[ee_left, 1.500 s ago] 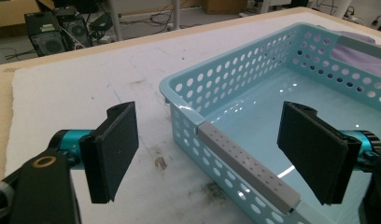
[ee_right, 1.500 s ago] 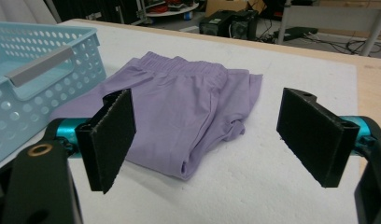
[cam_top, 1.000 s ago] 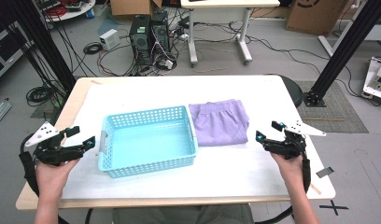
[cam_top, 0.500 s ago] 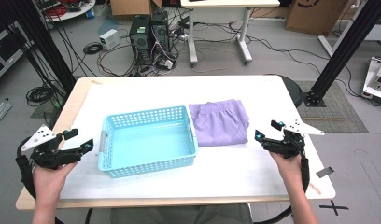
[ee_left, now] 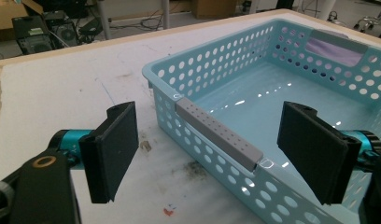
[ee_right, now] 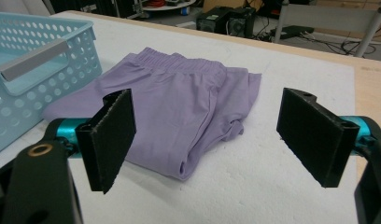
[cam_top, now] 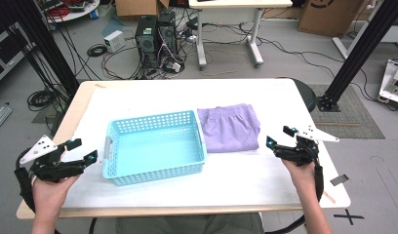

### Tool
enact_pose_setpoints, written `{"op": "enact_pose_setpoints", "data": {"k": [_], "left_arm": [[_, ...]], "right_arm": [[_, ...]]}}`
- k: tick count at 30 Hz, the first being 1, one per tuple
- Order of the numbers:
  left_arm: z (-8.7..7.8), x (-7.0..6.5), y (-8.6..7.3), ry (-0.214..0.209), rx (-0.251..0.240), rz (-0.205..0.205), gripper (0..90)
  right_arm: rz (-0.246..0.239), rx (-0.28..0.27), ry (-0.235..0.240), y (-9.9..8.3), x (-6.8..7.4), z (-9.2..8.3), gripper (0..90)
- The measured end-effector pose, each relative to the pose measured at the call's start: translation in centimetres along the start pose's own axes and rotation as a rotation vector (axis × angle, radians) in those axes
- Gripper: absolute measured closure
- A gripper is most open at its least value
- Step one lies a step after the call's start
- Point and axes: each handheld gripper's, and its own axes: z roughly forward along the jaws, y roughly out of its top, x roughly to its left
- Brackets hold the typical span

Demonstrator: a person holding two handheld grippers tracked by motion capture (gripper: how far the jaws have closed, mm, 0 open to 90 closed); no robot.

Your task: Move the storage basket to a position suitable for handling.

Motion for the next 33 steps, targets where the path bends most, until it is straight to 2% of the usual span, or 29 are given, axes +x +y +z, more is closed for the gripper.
{"op": "enact_pose_setpoints", "data": {"k": [15,23,25,33], "left_arm": [[-1.3,-0.8,-1.9,-0.045,0.006,-0.011,20.5],[-1.9,-1.2,-2.8,-0.084,0.003,-0.012,20.5],[-2.0,-1.3,-3.1,-0.091,0.004,-0.014,20.5],[-1.6,-2.4,-4.2,-0.132,0.018,-0.002,20.5]], "right_arm": [[-0.002,0.0,0.003,0.0,0.1,0.1,19.7],[-0.011,0.0,0.005,0.0,0.1,0.2,19.7],[-0.004,-0.001,0.013,0.0,0.2,0.2,19.7],[-0.041,-0.007,0.059,0.3,1.4,0.5,19.7]]}}
